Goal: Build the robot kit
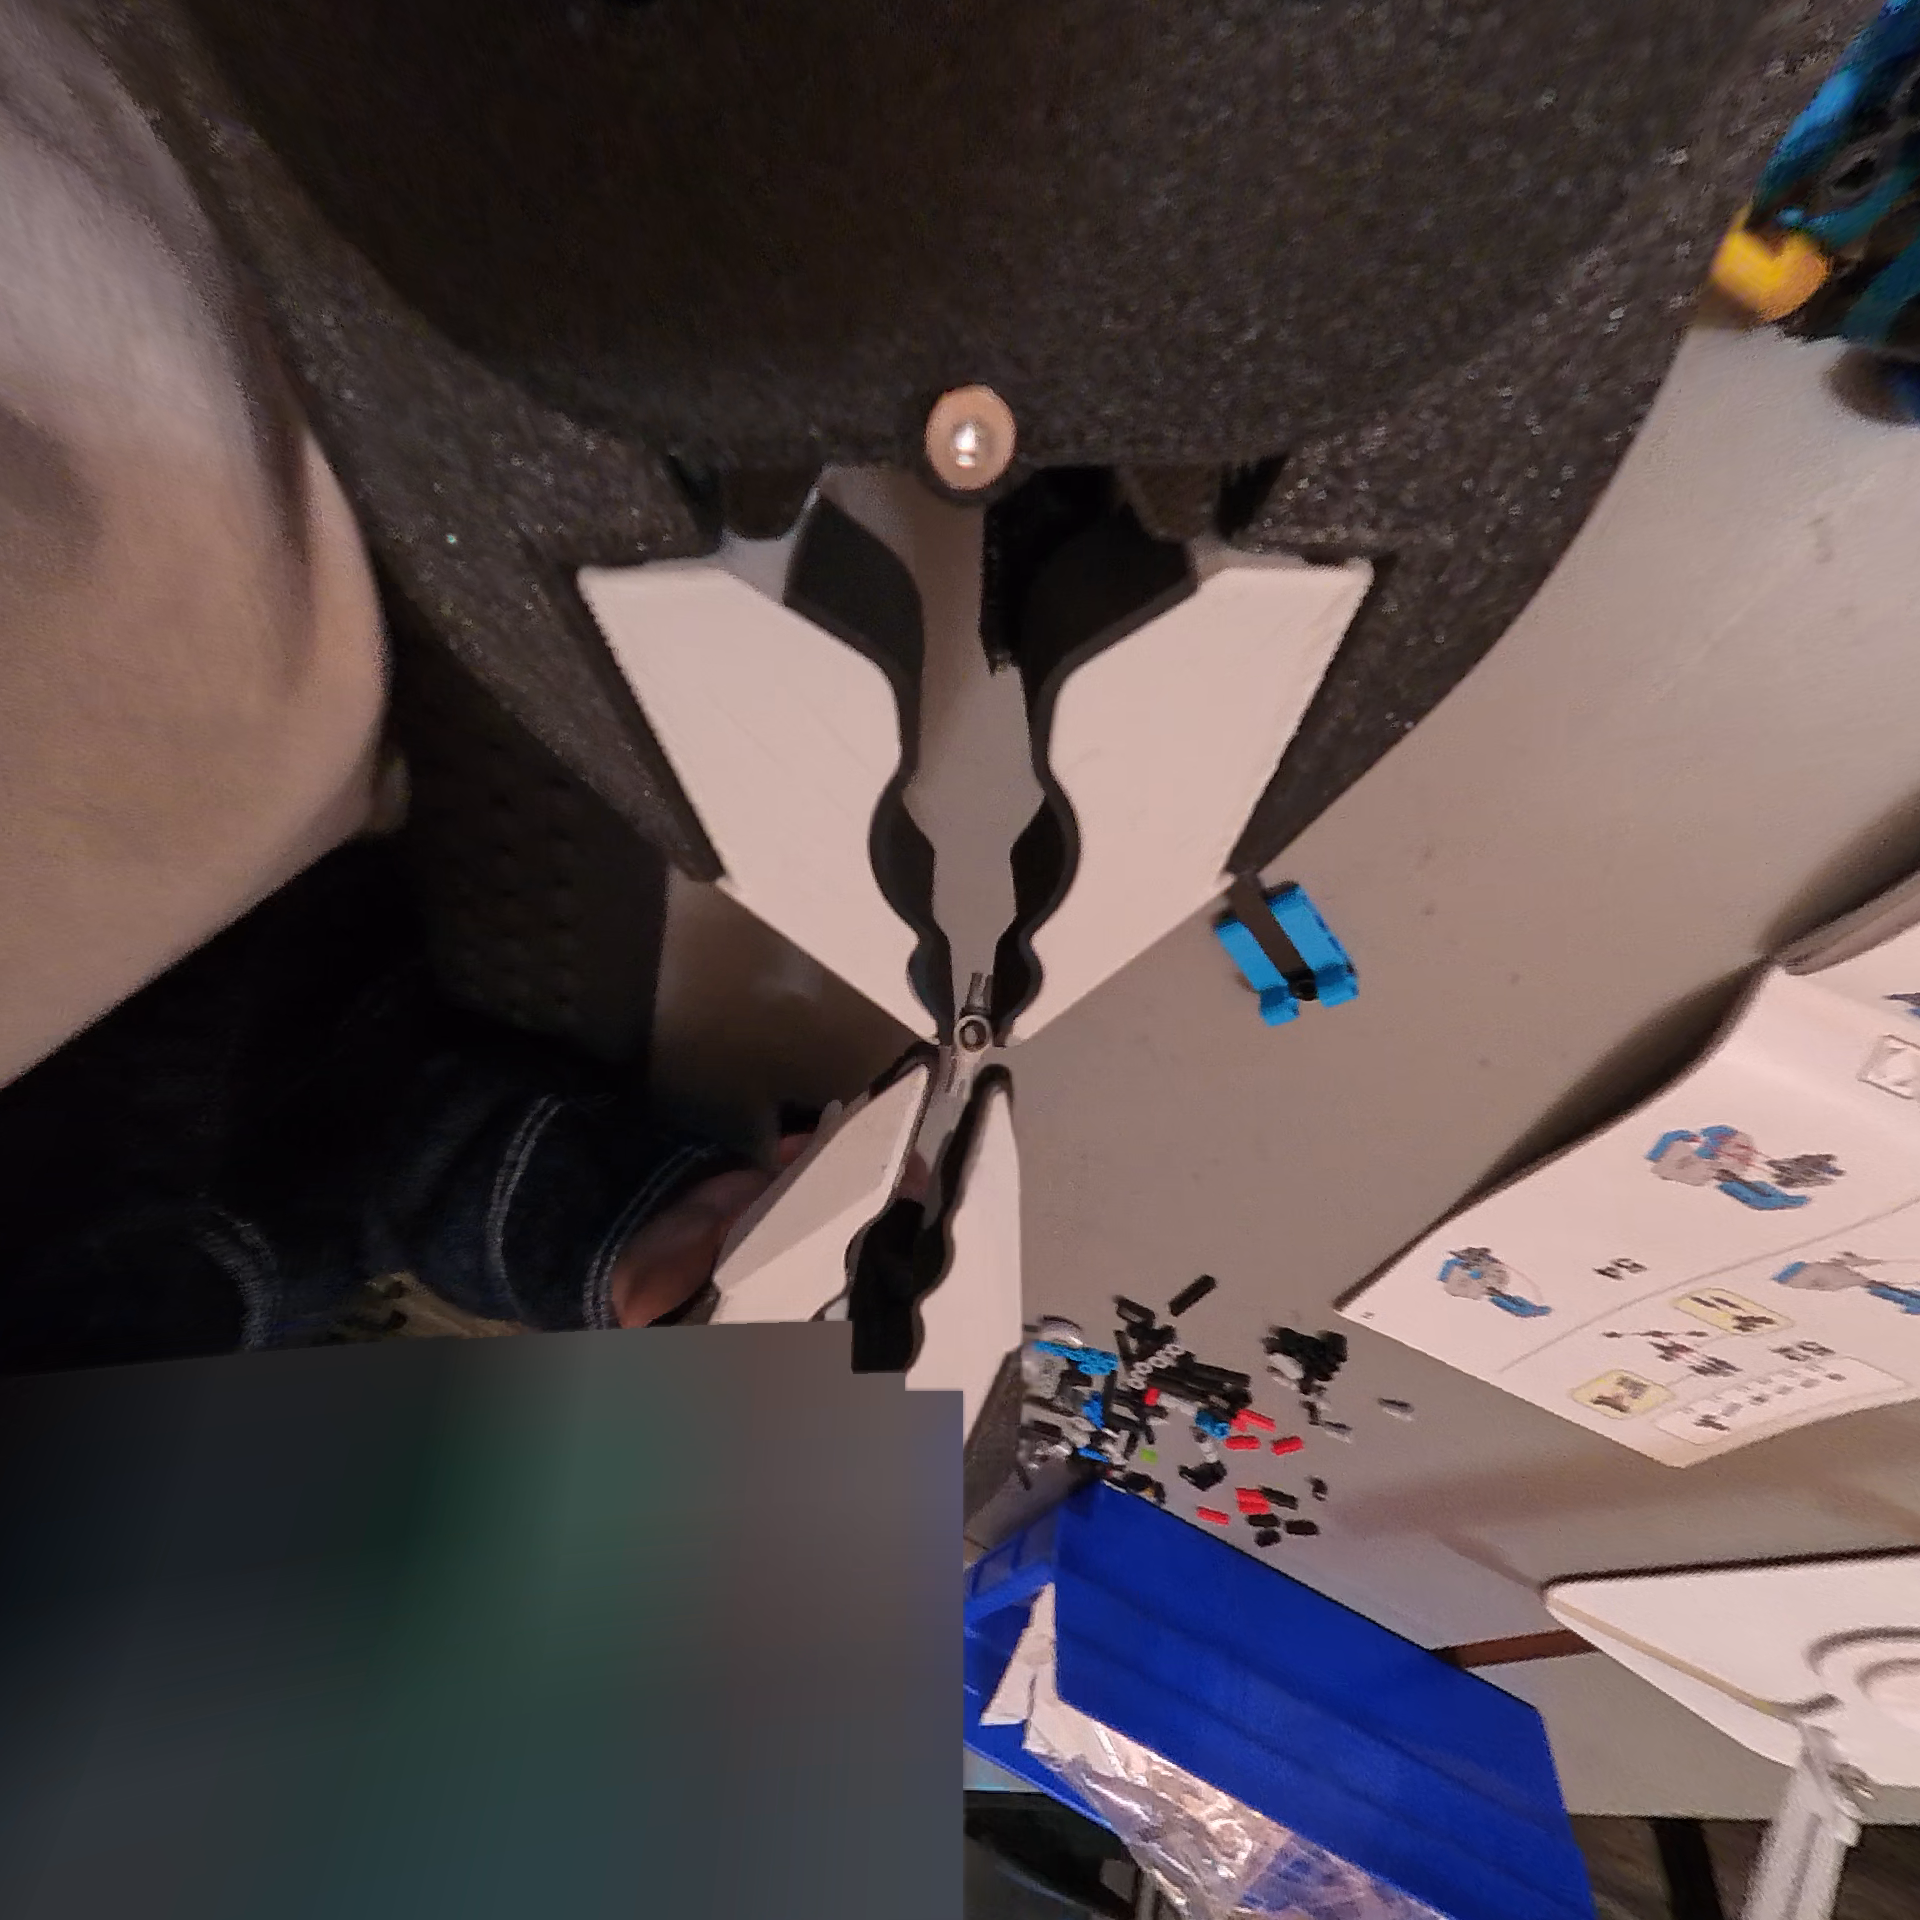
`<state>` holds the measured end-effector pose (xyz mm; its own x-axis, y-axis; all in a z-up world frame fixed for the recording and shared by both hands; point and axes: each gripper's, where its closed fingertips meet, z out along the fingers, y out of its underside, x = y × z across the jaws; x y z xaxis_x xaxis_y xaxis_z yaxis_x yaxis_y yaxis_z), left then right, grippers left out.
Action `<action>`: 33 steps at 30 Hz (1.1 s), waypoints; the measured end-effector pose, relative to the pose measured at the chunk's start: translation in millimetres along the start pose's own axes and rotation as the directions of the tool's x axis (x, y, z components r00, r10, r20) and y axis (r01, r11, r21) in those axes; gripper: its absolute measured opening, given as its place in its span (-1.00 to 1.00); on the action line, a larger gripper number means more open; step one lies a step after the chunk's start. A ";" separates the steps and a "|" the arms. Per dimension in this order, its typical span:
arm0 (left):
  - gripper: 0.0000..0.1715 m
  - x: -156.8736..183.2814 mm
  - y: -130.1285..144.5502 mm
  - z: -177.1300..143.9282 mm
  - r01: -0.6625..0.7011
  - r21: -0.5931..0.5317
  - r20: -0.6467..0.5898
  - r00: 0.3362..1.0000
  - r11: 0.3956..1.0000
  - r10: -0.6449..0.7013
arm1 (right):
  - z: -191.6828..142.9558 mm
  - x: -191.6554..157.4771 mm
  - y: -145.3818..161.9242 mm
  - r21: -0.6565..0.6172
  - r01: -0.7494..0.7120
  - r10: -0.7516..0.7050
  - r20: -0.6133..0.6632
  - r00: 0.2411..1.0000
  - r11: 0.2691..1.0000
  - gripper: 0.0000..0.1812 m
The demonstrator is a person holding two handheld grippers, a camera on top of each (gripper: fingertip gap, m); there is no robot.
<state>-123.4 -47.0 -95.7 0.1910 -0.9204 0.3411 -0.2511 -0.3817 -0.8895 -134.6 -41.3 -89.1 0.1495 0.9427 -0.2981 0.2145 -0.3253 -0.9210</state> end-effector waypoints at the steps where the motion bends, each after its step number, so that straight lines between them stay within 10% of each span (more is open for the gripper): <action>1: -0.92 5.0 -1.4 -0.8 0.027 0.011 -0.040 0.999 1.000 -0.027 | -1.1 -3.8 -1.2 0.000 0.007 -0.007 0.013 1.000 1.000 -0.93; 33: -0.95 11.6 0.6 -1.6 -0.063 0.006 0.001 0.998 0.998 0.063 | -4.9 -10.3 -10.1 0.040 -0.096 0.093 0.072 0.993 0.995 -0.96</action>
<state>-122.8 -58.0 -91.8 0.1756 -0.9427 0.2837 -0.2569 -0.3220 -0.9112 -133.6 -48.1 -75.5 0.0985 0.9111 -0.4002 0.1600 -0.4115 -0.8973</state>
